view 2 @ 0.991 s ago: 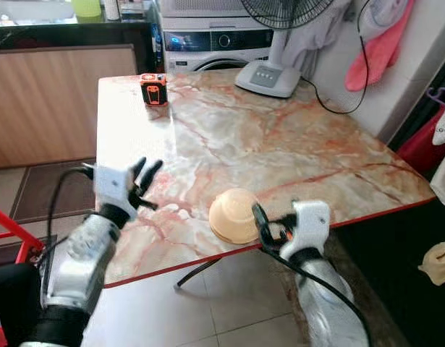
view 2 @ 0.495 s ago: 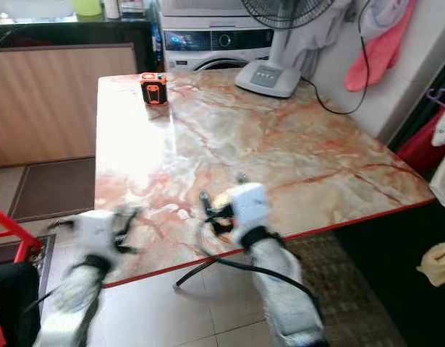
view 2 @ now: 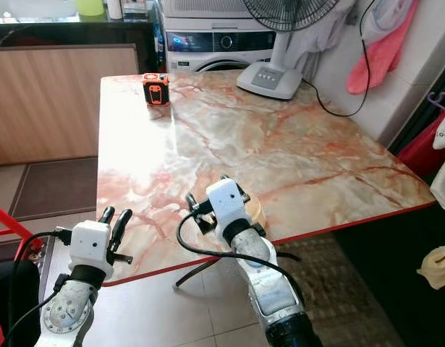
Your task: Restocking fridge
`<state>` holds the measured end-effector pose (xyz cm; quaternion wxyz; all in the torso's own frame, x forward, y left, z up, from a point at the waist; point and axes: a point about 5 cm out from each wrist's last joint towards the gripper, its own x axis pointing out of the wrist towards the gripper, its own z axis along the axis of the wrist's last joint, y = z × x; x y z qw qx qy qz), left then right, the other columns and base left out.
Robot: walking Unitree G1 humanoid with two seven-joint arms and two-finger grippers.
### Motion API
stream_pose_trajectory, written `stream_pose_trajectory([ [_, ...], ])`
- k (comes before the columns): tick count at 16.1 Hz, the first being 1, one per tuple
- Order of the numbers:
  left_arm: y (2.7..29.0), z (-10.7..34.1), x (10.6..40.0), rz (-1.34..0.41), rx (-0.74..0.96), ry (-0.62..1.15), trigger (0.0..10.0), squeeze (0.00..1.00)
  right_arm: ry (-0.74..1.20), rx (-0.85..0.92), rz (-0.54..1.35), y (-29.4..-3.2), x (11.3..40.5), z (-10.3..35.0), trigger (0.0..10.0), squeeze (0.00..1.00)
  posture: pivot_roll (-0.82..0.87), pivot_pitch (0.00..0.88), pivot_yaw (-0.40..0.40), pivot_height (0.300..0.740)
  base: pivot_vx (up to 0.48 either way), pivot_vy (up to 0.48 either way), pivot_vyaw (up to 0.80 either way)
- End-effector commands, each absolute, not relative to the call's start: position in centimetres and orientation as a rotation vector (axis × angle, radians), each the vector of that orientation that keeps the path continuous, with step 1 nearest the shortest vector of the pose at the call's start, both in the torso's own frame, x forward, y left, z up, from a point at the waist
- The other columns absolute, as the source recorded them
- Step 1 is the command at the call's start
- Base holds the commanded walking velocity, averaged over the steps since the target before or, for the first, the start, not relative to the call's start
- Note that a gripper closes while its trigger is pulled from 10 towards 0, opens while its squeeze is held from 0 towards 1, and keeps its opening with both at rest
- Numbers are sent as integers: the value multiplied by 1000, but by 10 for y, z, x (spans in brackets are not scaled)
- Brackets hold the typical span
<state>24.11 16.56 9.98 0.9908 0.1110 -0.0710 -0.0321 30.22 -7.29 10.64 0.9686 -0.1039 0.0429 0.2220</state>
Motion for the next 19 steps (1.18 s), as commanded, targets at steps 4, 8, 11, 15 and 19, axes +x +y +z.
stream_pose_trajectory([
  [4, 158, 105, 245, -79, 225, -158, 10000, 0, 148, -204, 451, -67, 309, 104, 10000, 0, -40, 0, -103, 740, 0, 0, 0],
  [8, 153, 101, 247, -119, 193, -123, 10000, 0, 274, -129, 447, -72, 310, 91, 10000, 0, -42, 0, -107, 740, 0, 0, 0],
  [11, 149, 100, 248, -145, 185, -110, 10000, 0, 332, -130, 435, -80, 310, 83, 10000, 0, -45, 0, -109, 740, 0, 0, 0],
  [15, 147, 100, 249, -152, 180, -105, 10000, 0, 354, -118, 393, -92, 312, 82, 10000, 0, -45, 0, -110, 740, 0, 0, 0],
  [19, 143, 99, 250, -182, 168, -87, 10000, 0, 387, -130, 329, -117, 311, 78, 10000, 0, -50, 0, -111, 740, 0, 0, 0],
])
